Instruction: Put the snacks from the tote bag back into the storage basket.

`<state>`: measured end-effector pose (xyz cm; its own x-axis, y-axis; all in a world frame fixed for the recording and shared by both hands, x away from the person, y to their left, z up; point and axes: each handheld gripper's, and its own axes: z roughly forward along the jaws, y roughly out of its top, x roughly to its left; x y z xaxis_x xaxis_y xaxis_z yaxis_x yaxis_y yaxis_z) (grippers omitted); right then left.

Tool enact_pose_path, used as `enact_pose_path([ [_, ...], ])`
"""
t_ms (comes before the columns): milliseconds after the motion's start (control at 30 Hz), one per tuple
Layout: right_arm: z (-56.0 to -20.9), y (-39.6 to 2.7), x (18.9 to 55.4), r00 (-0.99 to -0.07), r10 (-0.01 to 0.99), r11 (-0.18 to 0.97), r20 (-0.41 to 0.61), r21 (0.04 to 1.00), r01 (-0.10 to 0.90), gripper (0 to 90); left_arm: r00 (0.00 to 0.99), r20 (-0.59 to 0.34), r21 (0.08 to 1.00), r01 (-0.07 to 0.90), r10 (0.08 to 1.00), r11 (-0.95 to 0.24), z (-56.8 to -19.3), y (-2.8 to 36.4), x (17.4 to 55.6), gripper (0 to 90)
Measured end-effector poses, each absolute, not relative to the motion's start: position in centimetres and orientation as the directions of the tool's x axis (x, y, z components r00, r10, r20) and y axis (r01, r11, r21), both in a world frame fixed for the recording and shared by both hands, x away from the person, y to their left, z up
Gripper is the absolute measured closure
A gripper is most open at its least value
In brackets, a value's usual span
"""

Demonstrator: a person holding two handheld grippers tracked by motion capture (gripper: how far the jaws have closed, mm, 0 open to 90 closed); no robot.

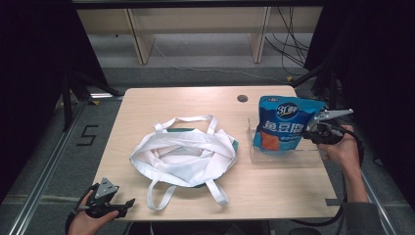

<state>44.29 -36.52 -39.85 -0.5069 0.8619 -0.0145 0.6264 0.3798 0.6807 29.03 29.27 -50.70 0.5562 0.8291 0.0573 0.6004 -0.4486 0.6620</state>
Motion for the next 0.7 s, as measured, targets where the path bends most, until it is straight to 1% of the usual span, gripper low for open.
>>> enact_pose_path([
  [100,-39.9,-36.5,44.4,-0.504,0.863,0.381,-0.023,0.686,0.62,90.0,0.557,0.059,0.662,0.599,0.828,-0.45,-50.7,29.3,29.1,23.0],
  [133,-39.9,-36.5,44.4,-0.503,0.864,0.378,-0.018,0.684,0.624,90.0,0.542,0.044,0.668,0.608,0.839,-0.428,-50.9,29.2,29.1,23.0],
  [167,-39.8,-36.5,44.3,-0.502,0.865,0.376,-0.014,0.681,0.628,90.0,0.541,0.049,0.667,0.608,0.84,-0.431,-50.8,29.2,29.0,23.0],
  [200,-40.0,-36.8,44.4,-0.529,0.846,0.419,-0.063,0.694,0.586,89.1,0.538,0.054,0.668,0.607,0.841,-0.431,-50.9,29.2,29.1,23.0],
  [233,-39.5,-37.0,44.3,-0.543,0.838,0.44,-0.063,0.668,0.601,88.5,0.536,0.055,0.67,0.606,0.843,-0.429,-50.8,29.1,29.0,23.0],
  [267,-39.6,-36.8,44.0,-0.531,0.845,0.424,-0.062,0.684,0.594,87.3,0.556,0.066,0.661,0.598,0.829,-0.453,-50.6,29.3,29.0,23.0],
  [300,-39.4,-36.8,43.7,-0.537,0.839,0.445,-0.083,0.672,0.592,85.7,0.557,0.056,0.661,0.601,0.829,-0.449,-50.6,29.3,29.0,23.0],
  [367,-39.1,-36.5,42.8,-0.527,0.846,0.426,-0.077,0.692,0.583,83.8,0.547,0.055,0.669,0.601,0.836,-0.437,-50.8,29.3,29.1,23.0],
  [433,-38.8,-36.2,41.9,-0.535,0.84,0.436,-0.088,0.697,0.569,81.8,0.551,0.059,0.663,0.602,0.833,-0.445,-50.7,29.3,29.0,23.0],
  [500,-38.4,-35.7,40.9,-0.541,0.838,0.427,-0.075,0.708,0.562,77.7,0.552,0.066,0.663,0.598,0.831,-0.45,-50.6,29.3,29.0,23.0],
  [533,-38.4,-35.5,40.7,-0.559,0.823,0.446,-0.101,0.725,0.525,75.2,0.552,0.065,0.664,0.598,0.831,-0.449,-50.6,29.3,29.0,23.0],
  [567,-38.3,-35.1,40.3,-0.563,0.821,0.444,-0.098,0.73,0.52,72.8,0.552,0.067,0.663,0.598,0.831,-0.45,-50.6,29.3,29.0,23.0],
  [600,-38.2,-34.5,39.8,-0.558,0.826,0.426,-0.078,0.735,0.528,70.9,0.552,0.066,0.663,0.598,0.831,-0.45,-50.6,29.3,29.0,23.0],
  [633,-38.2,-34.0,39.5,-0.577,0.813,0.434,-0.073,0.738,0.517,68.6,0.552,0.065,0.663,0.599,0.832,-0.449,-50.6,29.3,29.0,23.0],
  [700,-38.3,-32.8,38.9,-0.588,0.807,0.417,-0.055,0.758,0.502,64.4,0.552,0.066,0.662,0.599,0.831,-0.451,-50.7,29.3,29.0,23.0],
])
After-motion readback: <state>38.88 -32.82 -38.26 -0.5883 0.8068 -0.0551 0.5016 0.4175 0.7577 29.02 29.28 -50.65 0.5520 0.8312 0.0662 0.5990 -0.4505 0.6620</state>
